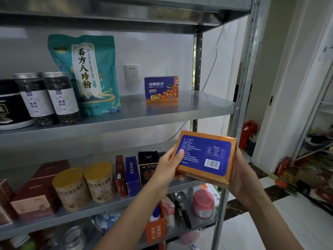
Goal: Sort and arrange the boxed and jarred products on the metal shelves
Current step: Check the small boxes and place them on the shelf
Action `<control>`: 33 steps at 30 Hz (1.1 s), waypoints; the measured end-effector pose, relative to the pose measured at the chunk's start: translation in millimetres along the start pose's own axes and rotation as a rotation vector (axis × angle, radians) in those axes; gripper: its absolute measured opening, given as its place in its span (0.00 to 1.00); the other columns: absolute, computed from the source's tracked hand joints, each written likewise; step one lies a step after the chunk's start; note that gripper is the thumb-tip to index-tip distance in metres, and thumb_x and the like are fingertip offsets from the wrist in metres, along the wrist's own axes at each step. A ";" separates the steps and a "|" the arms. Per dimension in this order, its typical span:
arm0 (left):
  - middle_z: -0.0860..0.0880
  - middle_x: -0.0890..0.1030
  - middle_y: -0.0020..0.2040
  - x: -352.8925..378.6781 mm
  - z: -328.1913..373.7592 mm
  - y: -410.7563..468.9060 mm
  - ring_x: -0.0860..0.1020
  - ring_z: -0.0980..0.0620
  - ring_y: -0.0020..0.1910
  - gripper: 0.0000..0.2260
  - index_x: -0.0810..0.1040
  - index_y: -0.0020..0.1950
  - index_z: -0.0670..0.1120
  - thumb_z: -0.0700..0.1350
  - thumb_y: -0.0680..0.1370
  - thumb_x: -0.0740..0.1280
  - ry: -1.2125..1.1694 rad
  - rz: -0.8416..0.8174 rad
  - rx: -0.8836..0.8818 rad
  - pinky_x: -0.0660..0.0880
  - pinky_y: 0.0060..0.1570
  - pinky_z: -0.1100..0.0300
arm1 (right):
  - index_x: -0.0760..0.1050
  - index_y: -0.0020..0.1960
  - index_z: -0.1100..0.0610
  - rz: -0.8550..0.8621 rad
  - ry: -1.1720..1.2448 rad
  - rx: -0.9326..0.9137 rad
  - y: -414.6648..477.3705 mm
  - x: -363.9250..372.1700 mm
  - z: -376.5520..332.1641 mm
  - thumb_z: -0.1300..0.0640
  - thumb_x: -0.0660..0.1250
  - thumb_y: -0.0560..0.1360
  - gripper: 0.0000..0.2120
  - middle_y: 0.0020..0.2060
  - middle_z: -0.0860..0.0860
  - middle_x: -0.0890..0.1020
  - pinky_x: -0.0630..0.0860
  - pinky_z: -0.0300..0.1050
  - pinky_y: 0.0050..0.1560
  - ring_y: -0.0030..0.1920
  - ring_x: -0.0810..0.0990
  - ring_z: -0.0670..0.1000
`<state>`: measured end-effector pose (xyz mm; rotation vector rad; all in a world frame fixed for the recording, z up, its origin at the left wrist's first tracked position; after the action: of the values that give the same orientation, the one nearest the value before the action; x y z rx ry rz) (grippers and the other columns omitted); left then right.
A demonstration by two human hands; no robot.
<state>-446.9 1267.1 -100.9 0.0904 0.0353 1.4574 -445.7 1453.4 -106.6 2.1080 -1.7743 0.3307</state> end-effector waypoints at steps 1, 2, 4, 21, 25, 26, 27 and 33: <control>0.47 0.84 0.51 4.4 -8.8 -1.1 0.82 0.53 0.44 0.15 0.73 0.65 0.49 0.54 0.81 0.61 -0.102 -0.043 -0.063 0.77 0.35 0.62 | 0.71 0.66 0.46 -0.020 0.006 -0.001 -1.6 0.4 -1.5 0.37 0.57 0.73 0.26 0.57 0.53 0.83 0.83 0.52 0.41 0.55 0.84 0.57; 0.46 0.84 0.52 11.6 -18.0 -3.0 0.83 0.52 0.46 0.15 0.75 0.64 0.48 0.53 0.81 0.61 -0.223 -0.089 -0.135 0.78 0.37 0.59 | 0.74 0.63 0.44 -0.011 0.001 -0.018 -2.1 -1.1 -3.7 0.35 0.54 0.73 0.25 0.57 0.50 0.84 0.83 0.53 0.44 0.56 0.83 0.54; 0.43 0.84 0.53 29.1 -37.4 -6.9 0.83 0.49 0.48 0.16 0.77 0.62 0.46 0.52 0.78 0.64 -0.430 -0.159 -0.297 0.80 0.44 0.55 | 0.75 0.62 0.42 0.082 -0.022 -0.093 0.9 -9.4 -11.5 0.32 0.50 0.72 0.27 0.57 0.47 0.83 0.78 0.57 0.57 0.59 0.82 0.52; 0.55 0.80 0.62 80.3 -32.3 -22.5 0.79 0.56 0.60 0.31 0.70 0.68 0.54 0.71 0.71 0.58 0.064 -0.289 -0.053 0.74 0.62 0.58 | 0.64 0.31 0.53 0.587 -0.463 -0.186 23.9 -55.8 -25.4 0.28 0.46 0.76 0.32 0.23 0.49 0.75 0.72 0.46 0.37 0.29 0.77 0.50; 0.53 0.82 0.55 71.9 -36.0 -8.8 0.82 0.59 0.51 0.16 0.71 0.63 0.54 0.54 0.77 0.69 -0.012 -0.108 -0.035 0.79 0.46 0.65 | 0.73 0.40 0.58 0.510 -0.599 0.019 26.8 -54.7 -9.7 0.25 0.43 0.71 0.38 0.37 0.58 0.83 0.74 0.47 0.41 0.39 0.84 0.55; 0.52 0.83 0.54 67.4 -41.5 -6.5 0.83 0.58 0.48 0.13 0.72 0.60 0.54 0.53 0.77 0.68 -0.049 -0.049 -0.087 0.79 0.44 0.64 | 0.74 0.43 0.56 0.443 -0.595 0.106 29.6 -51.9 -3.2 0.27 0.44 0.73 0.35 0.37 0.55 0.85 0.73 0.44 0.38 0.37 0.85 0.52; 0.51 0.84 0.52 62.0 -47.7 -4.9 0.84 0.56 0.46 0.12 0.73 0.59 0.53 0.54 0.78 0.68 -0.095 0.000 -0.163 0.79 0.43 0.62 | 0.74 0.47 0.55 0.351 -0.583 0.188 31.8 -47.2 6.0 0.29 0.48 0.76 0.31 0.36 0.53 0.85 0.73 0.41 0.36 0.36 0.85 0.50; 0.43 0.86 0.44 51.2 -79.6 -7.6 0.84 0.47 0.36 0.17 0.78 0.58 0.42 0.53 0.78 0.68 -0.398 0.071 -0.584 0.82 0.34 0.55 | 0.68 0.64 0.43 -0.023 -0.457 0.262 16.5 -36.4 25.2 0.39 0.73 0.67 0.28 0.52 0.51 0.84 0.79 0.36 0.40 0.51 0.85 0.51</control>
<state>-439.9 1320.2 -179.2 -0.0992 -0.7195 1.4462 -470.0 1473.1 -142.1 2.5452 -2.0425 0.0778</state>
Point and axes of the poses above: each hand's wrist, its own y-axis towards the middle knuckle, its own x-axis out of the palm, z = x × y, the point moved 9 cm from there along y, towards the middle knuckle
